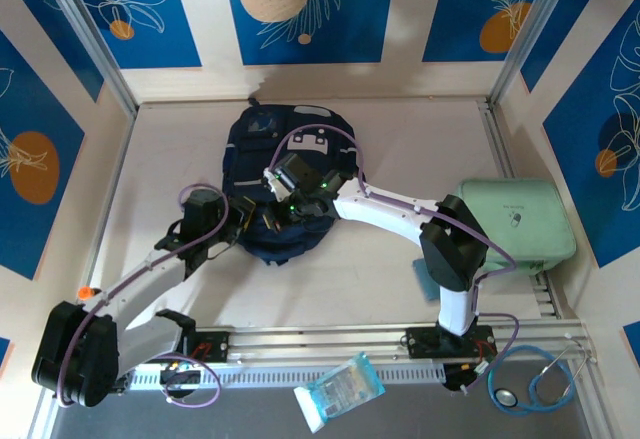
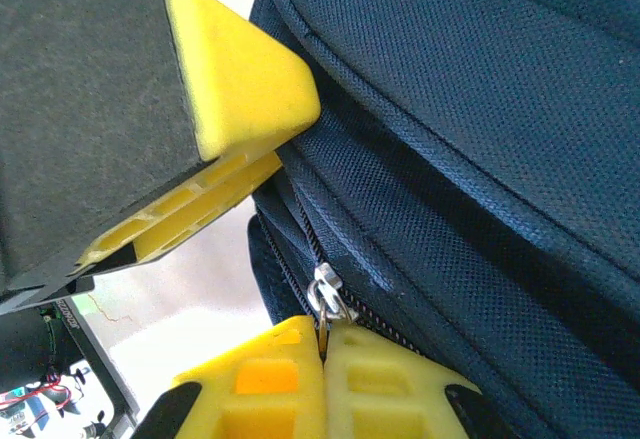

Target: Pack books, pencil case, and school supplies into a backpack

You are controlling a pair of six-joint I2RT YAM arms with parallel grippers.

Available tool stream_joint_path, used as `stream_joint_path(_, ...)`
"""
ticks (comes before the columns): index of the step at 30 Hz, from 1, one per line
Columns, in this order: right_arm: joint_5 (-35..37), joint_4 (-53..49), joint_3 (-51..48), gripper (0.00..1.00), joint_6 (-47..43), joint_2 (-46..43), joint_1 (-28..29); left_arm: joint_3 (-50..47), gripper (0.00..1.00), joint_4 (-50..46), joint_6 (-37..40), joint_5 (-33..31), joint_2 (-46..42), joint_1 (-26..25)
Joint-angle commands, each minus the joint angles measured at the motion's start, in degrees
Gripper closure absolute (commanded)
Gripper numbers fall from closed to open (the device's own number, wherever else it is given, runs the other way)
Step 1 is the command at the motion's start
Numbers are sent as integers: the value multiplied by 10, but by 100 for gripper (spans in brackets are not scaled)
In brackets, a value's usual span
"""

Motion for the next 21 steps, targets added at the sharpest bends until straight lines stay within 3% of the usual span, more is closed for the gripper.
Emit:
stream_joint_path(1, -25, 34, 23, 100, -12, -8, 2, -3, 63, 2, -18, 18, 0, -8)
stream_joint_path(8, -27, 34, 18, 100, -10, -7, 4, 11, 55, -10, -55, 42, 7, -10)
stream_joint_path(21, -24, 37, 14, 100, -9, -7, 4, 18, 61, -70, -50, 18, -5, -11)
